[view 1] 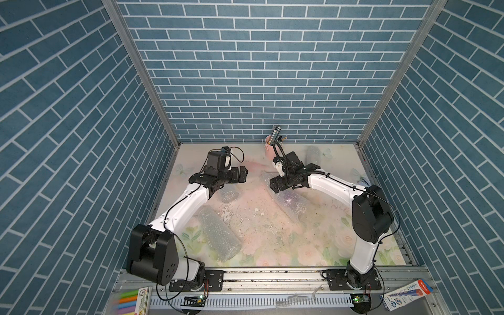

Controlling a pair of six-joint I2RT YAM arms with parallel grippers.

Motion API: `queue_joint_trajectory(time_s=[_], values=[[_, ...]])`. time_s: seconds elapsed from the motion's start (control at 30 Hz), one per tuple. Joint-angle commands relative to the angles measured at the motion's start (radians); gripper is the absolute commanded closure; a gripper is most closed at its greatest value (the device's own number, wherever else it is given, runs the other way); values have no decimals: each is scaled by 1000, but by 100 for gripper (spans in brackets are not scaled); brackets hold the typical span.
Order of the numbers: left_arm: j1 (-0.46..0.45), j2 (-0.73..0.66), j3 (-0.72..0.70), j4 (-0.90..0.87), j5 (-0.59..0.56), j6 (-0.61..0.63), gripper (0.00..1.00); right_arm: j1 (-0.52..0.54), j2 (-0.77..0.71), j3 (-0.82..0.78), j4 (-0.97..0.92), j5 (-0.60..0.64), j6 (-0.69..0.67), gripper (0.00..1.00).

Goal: Unwrap the vase from the bubble wrap
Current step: Adjust the bubble wrap at the center of the board.

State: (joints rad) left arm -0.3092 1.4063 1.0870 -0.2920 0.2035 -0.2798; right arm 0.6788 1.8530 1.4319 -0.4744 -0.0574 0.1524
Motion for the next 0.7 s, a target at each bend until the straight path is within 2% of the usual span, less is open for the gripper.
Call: queue_joint_trajectory(time_s=[0.0,0.27,0.67], values=[[-19,-18,21,-39,-30,22,0,8,-34,35,-40,39,17,7],[-39,-35,41,-67,-26,22,0,18,-15,58,-92,28,31,7],[-29,-32,47,-69,-17,17,1,24,121,186,-190,46,-11,6]])
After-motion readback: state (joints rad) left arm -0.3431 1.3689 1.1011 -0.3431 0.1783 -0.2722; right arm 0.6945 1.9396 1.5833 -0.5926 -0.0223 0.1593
